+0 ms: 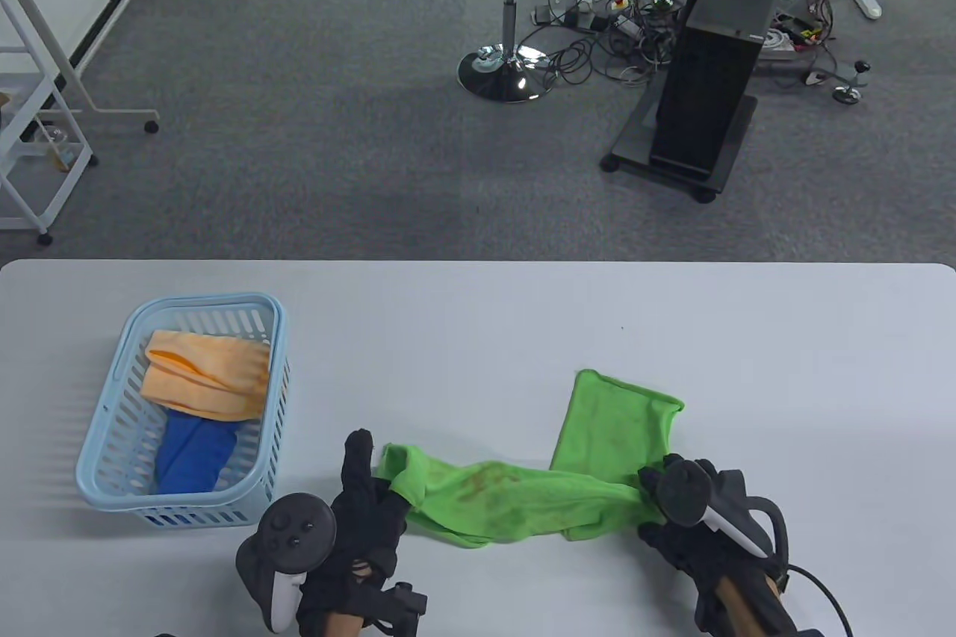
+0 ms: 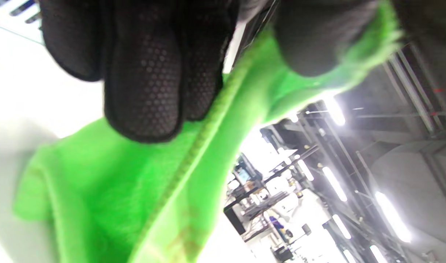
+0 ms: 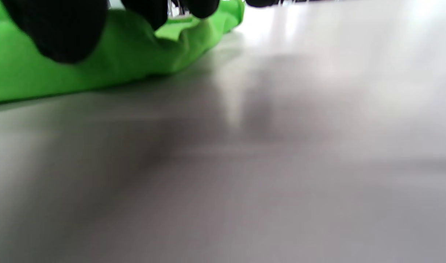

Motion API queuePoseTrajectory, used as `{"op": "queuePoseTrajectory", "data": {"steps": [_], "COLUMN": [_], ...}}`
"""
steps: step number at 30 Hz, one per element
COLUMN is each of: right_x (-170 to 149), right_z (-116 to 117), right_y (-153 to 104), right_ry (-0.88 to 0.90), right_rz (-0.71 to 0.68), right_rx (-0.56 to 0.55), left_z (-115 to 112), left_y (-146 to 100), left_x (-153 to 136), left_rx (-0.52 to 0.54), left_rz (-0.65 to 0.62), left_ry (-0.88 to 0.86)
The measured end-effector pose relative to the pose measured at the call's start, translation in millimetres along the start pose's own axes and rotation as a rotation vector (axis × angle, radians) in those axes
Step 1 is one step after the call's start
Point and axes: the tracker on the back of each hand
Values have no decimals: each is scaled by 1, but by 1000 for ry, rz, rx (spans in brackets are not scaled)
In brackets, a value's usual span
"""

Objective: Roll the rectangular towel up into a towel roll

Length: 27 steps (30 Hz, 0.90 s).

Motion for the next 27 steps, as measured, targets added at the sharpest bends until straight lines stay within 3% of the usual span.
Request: {"op": "queuePoseTrajectory", "data": {"steps": [4, 6, 8, 11, 16, 18, 19, 21, 23, 27], "right_x": [9, 14, 14, 11, 4, 6, 6, -1, -14, -45], "right_z": [10, 6, -2, -38, -100, -115, -119, -118, -112, -98], "right_y": [3, 3, -1, -21, -63, -65, -59, -38, -28, -30], "right_ry": [-93, -61, -53, 48, 365, 349, 291, 162, 97, 160], "right_rz": [7, -21, -6, 1, -101, -90, -57, 35, 125, 174], "right_rx": [6, -126, -104, -70, -95, -199, -328, -425, -328, -333], "left_z": [-1, 0, 1, 10, 27, 29, 29, 26, 21, 11], "left_y": [5, 4, 3, 4, 1, 1, 1, 1, 2, 6], "left_x": [8, 8, 4, -4, -13, -16, -17, -19, -22, -21], "left_rx": [-27, -12, -43, 1, 150, 159, 152, 115, 52, -90], "left_rz": [-212, -199, -183, -134, -68, -47, -37, -14, -3, -21], "left_ry": [-26, -43, -87, -165, -301, -337, -335, -298, -275, -246]}}
Point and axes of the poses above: the tracker on the back of each hand, its own x axis roughly to the thumb side, its own y axis roughly from the wrist to the fingertips, z = x × y, and after that the axes turned 13 degrees about y, right-handed
